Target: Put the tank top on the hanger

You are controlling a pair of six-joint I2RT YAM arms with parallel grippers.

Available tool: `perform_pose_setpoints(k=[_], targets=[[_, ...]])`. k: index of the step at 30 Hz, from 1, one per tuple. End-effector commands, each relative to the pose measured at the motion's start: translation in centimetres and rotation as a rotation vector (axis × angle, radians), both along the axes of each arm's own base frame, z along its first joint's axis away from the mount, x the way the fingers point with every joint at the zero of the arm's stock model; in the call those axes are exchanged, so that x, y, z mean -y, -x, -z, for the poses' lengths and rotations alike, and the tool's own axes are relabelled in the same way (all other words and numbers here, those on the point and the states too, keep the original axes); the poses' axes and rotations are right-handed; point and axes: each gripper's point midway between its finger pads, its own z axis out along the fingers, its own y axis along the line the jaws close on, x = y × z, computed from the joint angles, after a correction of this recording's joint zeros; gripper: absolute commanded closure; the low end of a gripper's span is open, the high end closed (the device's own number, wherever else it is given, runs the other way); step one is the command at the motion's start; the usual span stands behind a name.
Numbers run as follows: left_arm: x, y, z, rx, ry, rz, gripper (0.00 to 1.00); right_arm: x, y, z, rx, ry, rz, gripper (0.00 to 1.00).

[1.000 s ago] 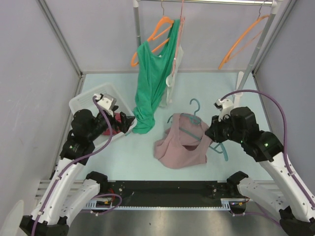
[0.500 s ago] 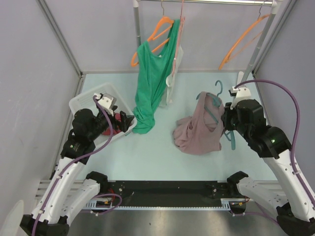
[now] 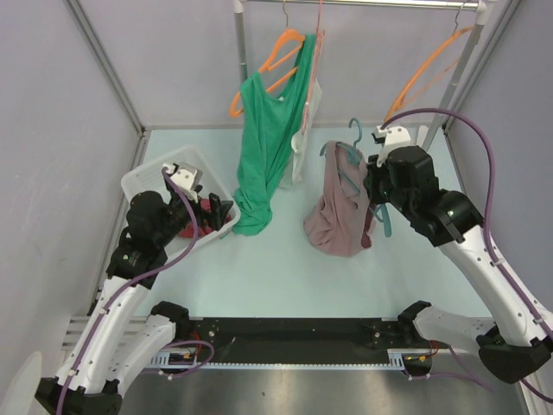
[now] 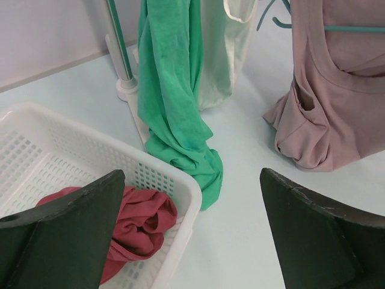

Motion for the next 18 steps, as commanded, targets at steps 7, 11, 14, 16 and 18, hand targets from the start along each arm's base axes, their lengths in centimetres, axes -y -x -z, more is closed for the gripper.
perform_pose_setpoints(k=[7,11,14,16,18], targets=[[-0.7,-0.2,-0.7,0.024,0.019,-0.04,0.01,0.7,-4.3,-9.9,0.268,-0.058,0.194,1.0],[-0.8,-0.2,-0.5,0.018,0.017,-0.043,0.01,0.3,-5.8,-12.8,0.324,-0.034,0.218,1.0],[-0.8,-0.3,-0.5,0.018,0.017,-0.048,0.01,0.6,-6.9,-15.7,0.381,-0.01,0.247,1.0],[-0.9,-0.2,-0.6,0.022,0.018,-0.048,0.01,0.7,-7.5,-17.9,0.425,-0.001,0.261,1.0],[-0.9,-0.1,-0.7,0.026,0.018,-0.049,0.01,0.6,-8.2,-18.8,0.444,0.015,0.277,1.0]])
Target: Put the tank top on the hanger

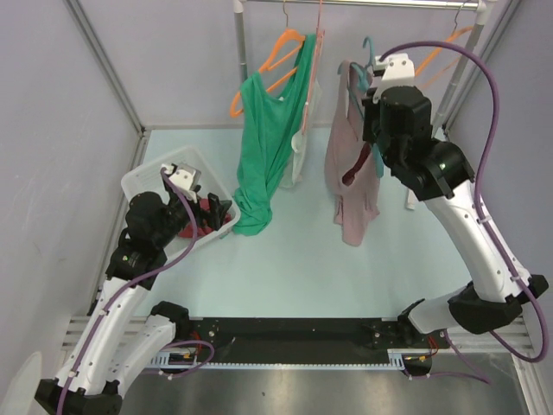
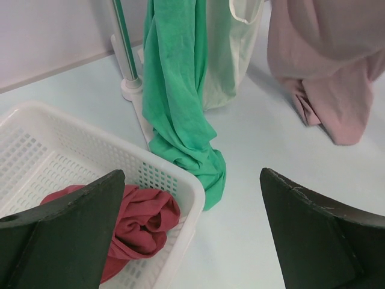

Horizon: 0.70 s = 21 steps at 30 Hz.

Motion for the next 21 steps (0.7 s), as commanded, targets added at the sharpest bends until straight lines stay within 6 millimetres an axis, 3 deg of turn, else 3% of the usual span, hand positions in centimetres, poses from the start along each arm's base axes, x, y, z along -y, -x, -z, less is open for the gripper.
perform_pose_setpoints(k=[1,8,11,15,21], targets=[[-0.5,-0.1,-0.6,0.019,0.021,-0.029,0.01,1.7,-0.8,-8.0,0.212,-0.022,0.091,1.0],[-0.7,-0.1,-0.7,0.02,0.02,-0.038,0.01,0.5,-3.4,-11.4,0.312,0.003,0.093,1.0],[-0.8,0.0,-0.8,0.025,0.021,-0.04,0.01,-0.1,-5.0,-11.8,0.327,0.004,0.083,1.0],[-0.9,0.0,-0.9,0.029,0.024,-0.043,0.01,0.1,-6.2,-14.0,0.398,-0.008,0.091,1.0],[-1.0,0.0,-0.9,0.03,0.024,-0.046,0.0,-0.1,-8.8,-14.0,0.427,-0.028,0.067,1.0]])
